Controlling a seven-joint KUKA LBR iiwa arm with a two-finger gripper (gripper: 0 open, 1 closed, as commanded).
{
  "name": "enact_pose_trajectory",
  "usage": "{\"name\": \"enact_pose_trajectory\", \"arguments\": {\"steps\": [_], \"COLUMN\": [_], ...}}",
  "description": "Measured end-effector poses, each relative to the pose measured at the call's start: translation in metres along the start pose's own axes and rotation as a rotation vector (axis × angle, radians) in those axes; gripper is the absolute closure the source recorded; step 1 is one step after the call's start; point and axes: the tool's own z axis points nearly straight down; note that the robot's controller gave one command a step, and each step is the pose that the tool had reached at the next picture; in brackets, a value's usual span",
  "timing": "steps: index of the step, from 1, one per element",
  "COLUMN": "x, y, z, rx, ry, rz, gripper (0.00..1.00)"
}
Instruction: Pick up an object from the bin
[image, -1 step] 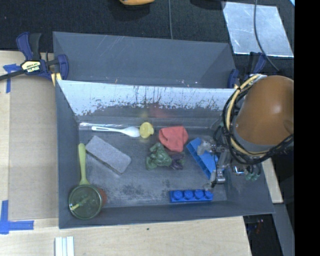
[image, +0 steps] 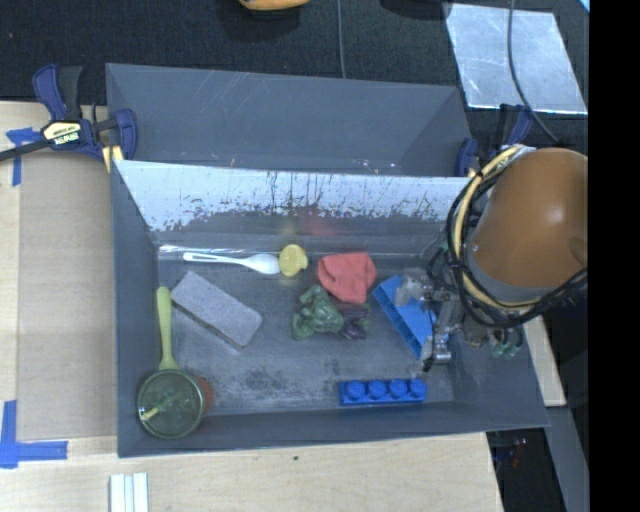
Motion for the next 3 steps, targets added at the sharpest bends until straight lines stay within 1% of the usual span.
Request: {"name": "enact_pose_trajectory", "arguments": {"steps": [1,2,3], "x": [-0.014,-0.019,-0.031], "y": [-0.002,-0.023,-0.048], "z": [0.055,0.095,0.020], "rx": [0.001,0.001,-0.001], "ry": [-0.007,-0.004,-0.001], "rz": [-0.039,0.020,0.117], "gripper": [0.00,0.00,0.00]}}
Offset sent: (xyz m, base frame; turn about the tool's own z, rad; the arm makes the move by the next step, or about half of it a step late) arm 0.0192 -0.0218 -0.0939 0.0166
